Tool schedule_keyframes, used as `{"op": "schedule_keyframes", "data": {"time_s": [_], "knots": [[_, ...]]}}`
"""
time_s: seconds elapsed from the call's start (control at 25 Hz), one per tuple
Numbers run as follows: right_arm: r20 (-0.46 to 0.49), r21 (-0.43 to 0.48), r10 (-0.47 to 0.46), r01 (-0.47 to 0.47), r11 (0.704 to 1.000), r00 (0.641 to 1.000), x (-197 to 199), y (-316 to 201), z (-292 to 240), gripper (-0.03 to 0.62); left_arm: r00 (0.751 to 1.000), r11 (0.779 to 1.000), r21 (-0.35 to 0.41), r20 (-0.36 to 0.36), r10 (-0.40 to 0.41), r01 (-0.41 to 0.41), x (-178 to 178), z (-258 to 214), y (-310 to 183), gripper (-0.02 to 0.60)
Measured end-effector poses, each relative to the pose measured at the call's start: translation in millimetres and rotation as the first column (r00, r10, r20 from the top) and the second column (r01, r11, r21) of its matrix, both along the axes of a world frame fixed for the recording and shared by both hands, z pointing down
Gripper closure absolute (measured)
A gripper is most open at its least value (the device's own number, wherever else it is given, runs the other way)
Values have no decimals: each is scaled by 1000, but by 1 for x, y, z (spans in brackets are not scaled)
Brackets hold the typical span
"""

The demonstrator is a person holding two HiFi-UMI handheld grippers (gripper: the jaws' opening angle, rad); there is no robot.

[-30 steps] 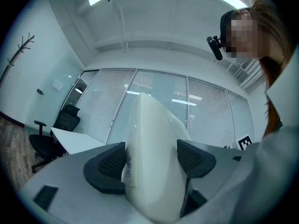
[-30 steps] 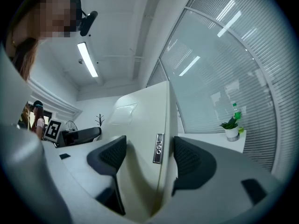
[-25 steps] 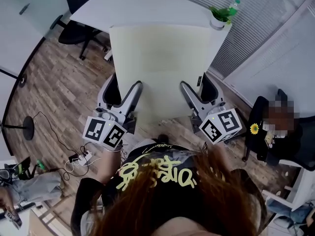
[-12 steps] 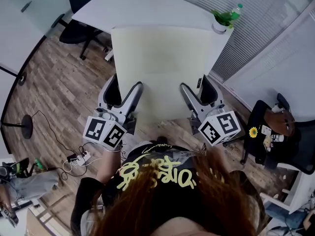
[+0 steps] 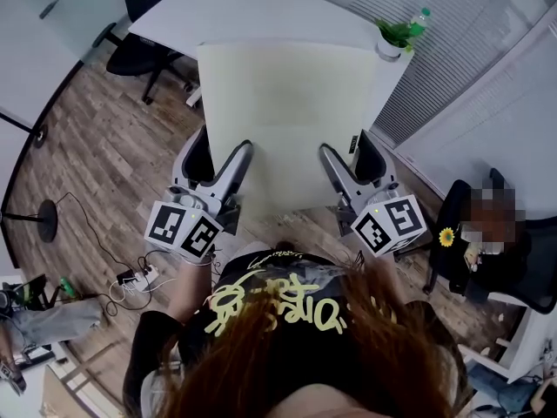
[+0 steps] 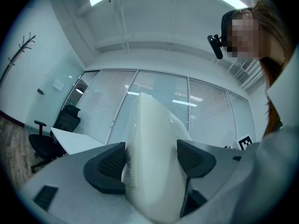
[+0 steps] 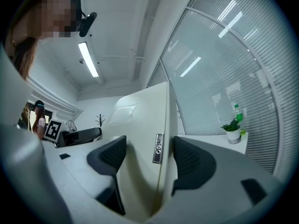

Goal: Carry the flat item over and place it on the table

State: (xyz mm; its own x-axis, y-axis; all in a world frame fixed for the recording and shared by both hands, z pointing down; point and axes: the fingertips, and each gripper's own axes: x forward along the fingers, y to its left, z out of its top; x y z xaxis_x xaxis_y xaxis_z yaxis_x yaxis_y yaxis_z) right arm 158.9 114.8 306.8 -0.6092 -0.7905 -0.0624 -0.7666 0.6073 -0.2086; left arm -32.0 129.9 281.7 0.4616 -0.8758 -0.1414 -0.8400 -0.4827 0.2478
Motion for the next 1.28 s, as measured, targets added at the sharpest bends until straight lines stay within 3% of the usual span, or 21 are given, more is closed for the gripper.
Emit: {"op": "schedule_keyframes", "data": {"time_s": [0.6,1.28], "knots": [[-1,-8,-48,48,999,999,-20,-23,6,283,999,999,-8,6,-35,35,-19,5,-17,238],[-15,9,-3,3,1000,1000,-49,-140,9,283,1000,1000,18,-4,9,-9,-50,10,-142,236]]}}
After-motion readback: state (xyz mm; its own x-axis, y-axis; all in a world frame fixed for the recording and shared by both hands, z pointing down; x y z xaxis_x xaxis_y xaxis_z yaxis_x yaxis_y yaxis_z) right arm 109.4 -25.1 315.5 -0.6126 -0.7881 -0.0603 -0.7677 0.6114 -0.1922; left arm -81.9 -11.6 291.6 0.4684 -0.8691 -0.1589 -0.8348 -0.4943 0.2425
